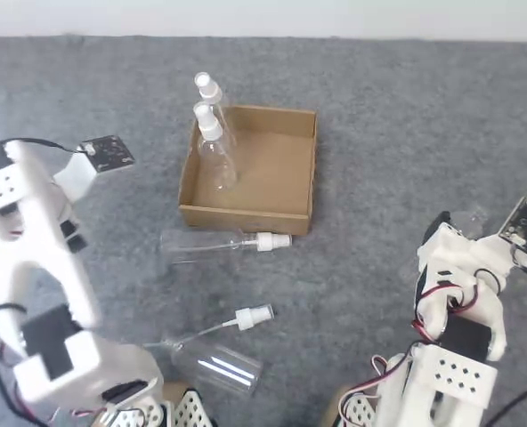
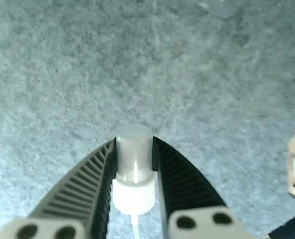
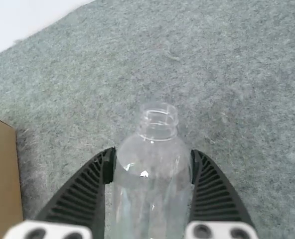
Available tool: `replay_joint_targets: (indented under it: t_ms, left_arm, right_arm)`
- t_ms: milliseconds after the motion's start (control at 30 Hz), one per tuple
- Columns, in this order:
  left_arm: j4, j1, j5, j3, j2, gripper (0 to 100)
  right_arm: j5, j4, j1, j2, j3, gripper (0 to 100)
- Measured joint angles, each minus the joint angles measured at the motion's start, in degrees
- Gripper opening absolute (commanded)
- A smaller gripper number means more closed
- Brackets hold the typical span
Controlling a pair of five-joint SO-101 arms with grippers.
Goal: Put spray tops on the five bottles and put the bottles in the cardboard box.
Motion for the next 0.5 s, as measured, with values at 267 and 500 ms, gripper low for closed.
replay_joint_targets:
  t_ms: [267, 500]
  left_arm:
    - [2.0, 0.1, 13.5, 0.0, -10.5, 1]
    - [1.3, 0.4, 19.9, 0.0, -15.4, 1]
  right_arm:
    - [0.0, 0.0, 0.0, 0.0, 0.0, 2.0]
    - [0.0, 0.0, 0.0, 0.0, 0.0, 2.0]
